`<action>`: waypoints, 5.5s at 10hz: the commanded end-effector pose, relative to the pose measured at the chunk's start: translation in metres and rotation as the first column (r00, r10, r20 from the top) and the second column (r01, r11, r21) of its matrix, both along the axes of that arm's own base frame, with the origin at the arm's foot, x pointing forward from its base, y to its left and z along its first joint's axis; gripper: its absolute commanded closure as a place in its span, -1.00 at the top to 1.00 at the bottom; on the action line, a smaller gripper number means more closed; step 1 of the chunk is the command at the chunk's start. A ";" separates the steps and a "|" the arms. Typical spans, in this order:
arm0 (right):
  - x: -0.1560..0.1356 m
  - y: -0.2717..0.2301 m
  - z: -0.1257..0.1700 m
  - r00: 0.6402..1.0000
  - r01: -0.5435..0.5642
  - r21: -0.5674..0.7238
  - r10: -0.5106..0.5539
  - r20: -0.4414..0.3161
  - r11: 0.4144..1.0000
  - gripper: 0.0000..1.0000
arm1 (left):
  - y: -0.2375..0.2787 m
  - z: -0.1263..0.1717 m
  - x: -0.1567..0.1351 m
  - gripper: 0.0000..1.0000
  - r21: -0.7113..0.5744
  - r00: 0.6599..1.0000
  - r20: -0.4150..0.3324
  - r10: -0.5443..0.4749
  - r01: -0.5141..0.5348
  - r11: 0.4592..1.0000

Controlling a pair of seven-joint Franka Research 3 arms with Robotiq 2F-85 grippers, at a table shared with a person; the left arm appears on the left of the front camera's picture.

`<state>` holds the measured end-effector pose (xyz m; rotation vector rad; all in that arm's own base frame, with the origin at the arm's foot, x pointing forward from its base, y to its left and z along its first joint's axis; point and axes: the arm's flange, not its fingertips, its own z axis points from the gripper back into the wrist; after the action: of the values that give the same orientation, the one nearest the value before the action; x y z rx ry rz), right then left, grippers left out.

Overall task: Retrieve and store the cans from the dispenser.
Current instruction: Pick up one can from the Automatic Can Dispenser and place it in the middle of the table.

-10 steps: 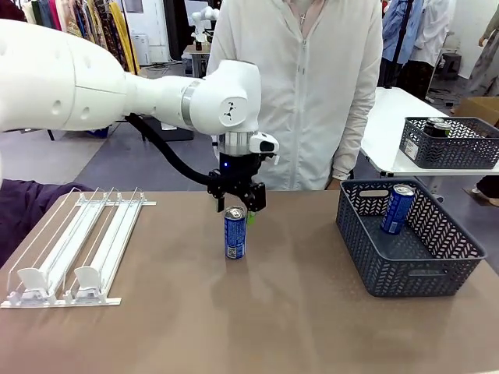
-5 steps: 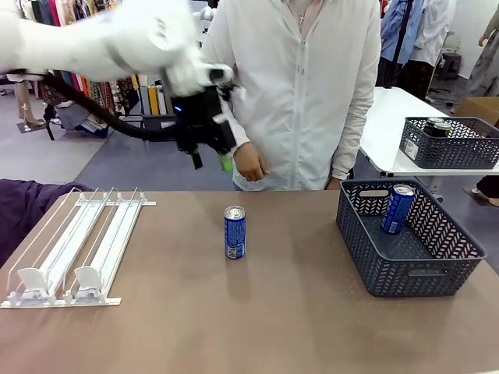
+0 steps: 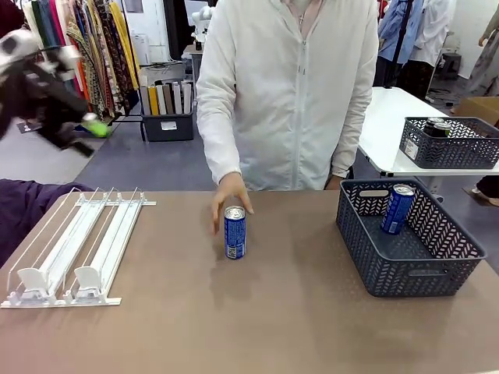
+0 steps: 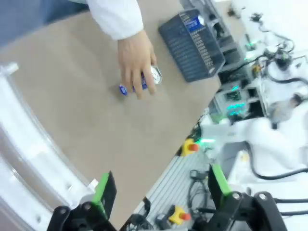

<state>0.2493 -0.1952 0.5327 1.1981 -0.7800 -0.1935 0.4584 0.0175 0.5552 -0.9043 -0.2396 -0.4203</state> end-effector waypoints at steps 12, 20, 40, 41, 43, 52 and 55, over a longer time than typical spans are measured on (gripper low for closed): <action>0.003 0.001 0.003 0.999 0.004 0.015 -0.004 0.035 1.000 1.00 | 0.124 -0.107 -0.058 1.00 -0.428 0.962 -0.094 0.257 -0.272 0.862; 0.003 0.001 0.003 0.999 0.004 0.015 -0.004 0.035 1.000 1.00 | 0.124 -0.107 -0.058 1.00 -0.428 0.962 -0.094 0.257 -0.272 0.862; 0.003 0.001 0.003 0.999 0.004 0.015 -0.004 0.035 1.000 1.00 | 0.124 -0.107 -0.058 1.00 -0.428 0.962 -0.094 0.257 -0.272 0.862; 0.003 0.001 0.003 0.999 0.004 0.015 -0.004 0.035 1.000 1.00 | 0.124 -0.107 -0.058 1.00 -0.428 0.962 -0.094 0.257 -0.272 0.862; 0.003 0.001 0.003 0.999 0.004 0.015 -0.004 0.035 1.000 1.00 | 0.124 -0.107 -0.058 1.00 -0.428 0.962 -0.094 0.257 -0.272 0.862; 0.003 0.001 0.003 0.999 0.004 0.015 -0.004 0.035 1.000 1.00 | 0.124 -0.107 -0.058 1.00 -0.428 0.962 -0.094 0.257 -0.272 0.862; 0.003 0.001 0.003 0.999 0.004 0.015 -0.004 0.035 1.000 1.00 | 0.124 -0.107 -0.058 1.00 -0.428 0.962 -0.094 0.257 -0.272 0.862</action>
<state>0.2493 -0.1953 0.5331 1.1974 -0.7806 -0.1933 0.4039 0.1409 0.4475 -1.3110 -0.4477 -0.0963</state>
